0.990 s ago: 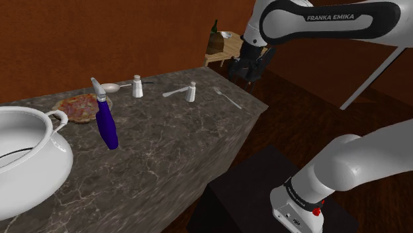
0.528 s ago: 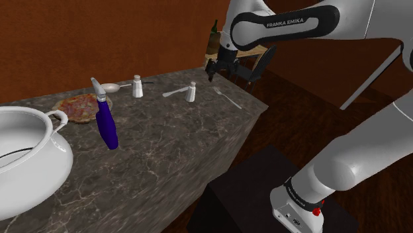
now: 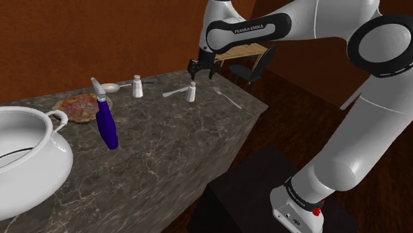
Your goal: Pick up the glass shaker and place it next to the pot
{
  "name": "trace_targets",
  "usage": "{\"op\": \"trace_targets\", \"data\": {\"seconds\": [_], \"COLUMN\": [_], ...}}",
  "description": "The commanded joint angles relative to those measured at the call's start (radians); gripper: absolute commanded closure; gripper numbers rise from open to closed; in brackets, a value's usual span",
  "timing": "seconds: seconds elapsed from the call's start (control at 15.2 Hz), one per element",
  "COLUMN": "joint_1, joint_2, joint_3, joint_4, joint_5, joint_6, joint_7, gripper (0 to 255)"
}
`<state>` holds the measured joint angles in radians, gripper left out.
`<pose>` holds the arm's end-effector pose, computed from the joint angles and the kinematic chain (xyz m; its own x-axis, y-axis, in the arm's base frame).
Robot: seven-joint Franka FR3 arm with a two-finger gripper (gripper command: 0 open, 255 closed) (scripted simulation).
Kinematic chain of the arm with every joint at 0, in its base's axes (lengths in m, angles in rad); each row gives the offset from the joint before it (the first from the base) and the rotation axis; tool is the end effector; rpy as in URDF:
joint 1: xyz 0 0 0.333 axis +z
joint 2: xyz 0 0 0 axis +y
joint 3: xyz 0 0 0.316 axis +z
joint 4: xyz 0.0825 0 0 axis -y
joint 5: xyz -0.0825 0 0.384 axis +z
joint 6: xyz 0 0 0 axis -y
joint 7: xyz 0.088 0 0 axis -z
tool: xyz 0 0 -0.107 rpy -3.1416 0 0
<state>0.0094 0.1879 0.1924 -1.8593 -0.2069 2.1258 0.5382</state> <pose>0.6058 0.1090 0.4280 0.9633 -0.2285 0.1408 -0.2421 -0.9662 0.0881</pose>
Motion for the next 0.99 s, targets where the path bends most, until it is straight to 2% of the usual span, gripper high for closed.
{"op": "trace_targets", "data": {"seconds": [0.0, 0.2, 0.66, 0.92], "joint_1": [0.009, 0.024, 0.022, 0.022], "joint_2": [0.074, 0.177, 0.224, 0.228], "joint_3": [-0.002, -0.009, -0.018, -0.019], "joint_4": [0.065, 0.176, 0.15, 0.149], "joint_5": [-0.018, -0.038, -0.054, -0.056], "joint_6": [0.009, 0.003, 0.074, 0.08], "joint_7": [0.025, 0.048, 0.058, 0.058], "gripper": [0, 0, 0, 0]}}
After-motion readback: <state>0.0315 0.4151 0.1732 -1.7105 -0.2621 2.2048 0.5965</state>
